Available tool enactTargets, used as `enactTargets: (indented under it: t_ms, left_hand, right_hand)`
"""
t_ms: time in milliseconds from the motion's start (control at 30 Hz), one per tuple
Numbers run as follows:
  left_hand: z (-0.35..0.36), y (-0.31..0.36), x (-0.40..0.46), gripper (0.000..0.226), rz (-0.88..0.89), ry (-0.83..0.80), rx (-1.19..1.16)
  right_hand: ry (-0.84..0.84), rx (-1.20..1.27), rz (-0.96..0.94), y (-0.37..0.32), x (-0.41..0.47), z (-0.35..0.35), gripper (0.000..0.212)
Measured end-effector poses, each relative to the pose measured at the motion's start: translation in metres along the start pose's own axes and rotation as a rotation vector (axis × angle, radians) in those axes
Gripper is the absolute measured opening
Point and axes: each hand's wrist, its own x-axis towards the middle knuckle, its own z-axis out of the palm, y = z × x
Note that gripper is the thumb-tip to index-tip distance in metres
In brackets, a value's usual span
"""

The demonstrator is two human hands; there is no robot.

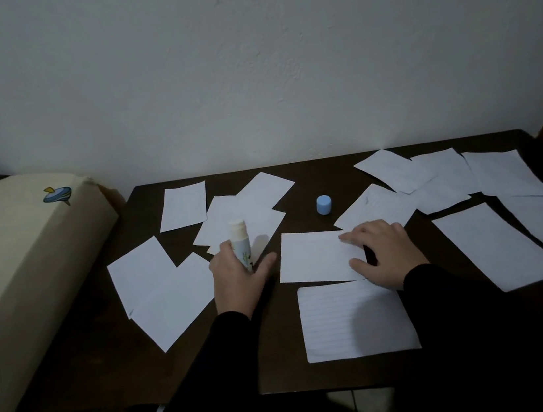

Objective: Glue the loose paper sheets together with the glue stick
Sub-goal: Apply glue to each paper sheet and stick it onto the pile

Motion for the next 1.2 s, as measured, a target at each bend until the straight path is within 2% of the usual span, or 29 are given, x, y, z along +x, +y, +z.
enactTargets:
  t_ms: [133, 300, 533, 700, 800, 933, 1000, 1100, 1200]
  left_hand:
    - [-0.004, 0.015, -0.013, 0.084, 0.185, -0.191, 0.243]
    - [-0.008, 0.024, -0.025, 0.089, 0.324, -0.303, 0.427]
    - [-0.024, 0.018, -0.020, 0.091, 0.265, -0.366, 0.541]
    - [-0.034, 0.014, -0.019, 0.092, 0.251, -0.395, 0.568]
    - [-0.036, 0.016, -0.022, 0.083, 0.252, -0.357, 0.499]
    - [-0.032, 0.033, -0.031, 0.049, 0.281, -0.225, 0.170]
    - [-0.029, 0.046, -0.035, 0.037, 0.236, -0.326, 0.024]
    - [-0.021, 0.061, -0.040, 0.045, 0.137, -0.548, -0.091]
    - [-0.013, 0.066, -0.046, 0.048, 0.141, -0.596, -0.175]
  right_hand:
    - [-0.001, 0.023, -0.026, 0.002, -0.014, 0.009, 0.043]
    - [0.021, 0.014, 0.011, -0.004, -0.020, 0.015, 0.042]
    - [-0.046, 0.011, 0.000, -0.011, -0.028, 0.017, 0.049]
    - [-0.090, 0.025, -0.002, -0.016, -0.027, 0.017, 0.047]
    - [-0.070, 0.043, 0.002, -0.012, -0.026, 0.018, 0.044]
    - [-0.027, 0.015, 0.032, -0.004, -0.028, 0.022, 0.048]
    - [-0.040, 0.009, 0.035, -0.004, -0.028, 0.023, 0.046]
    - [-0.057, 0.027, 0.037, -0.005, -0.028, 0.022, 0.048]
    - [-0.041, 0.075, 0.031, -0.003, -0.029, 0.022, 0.051]
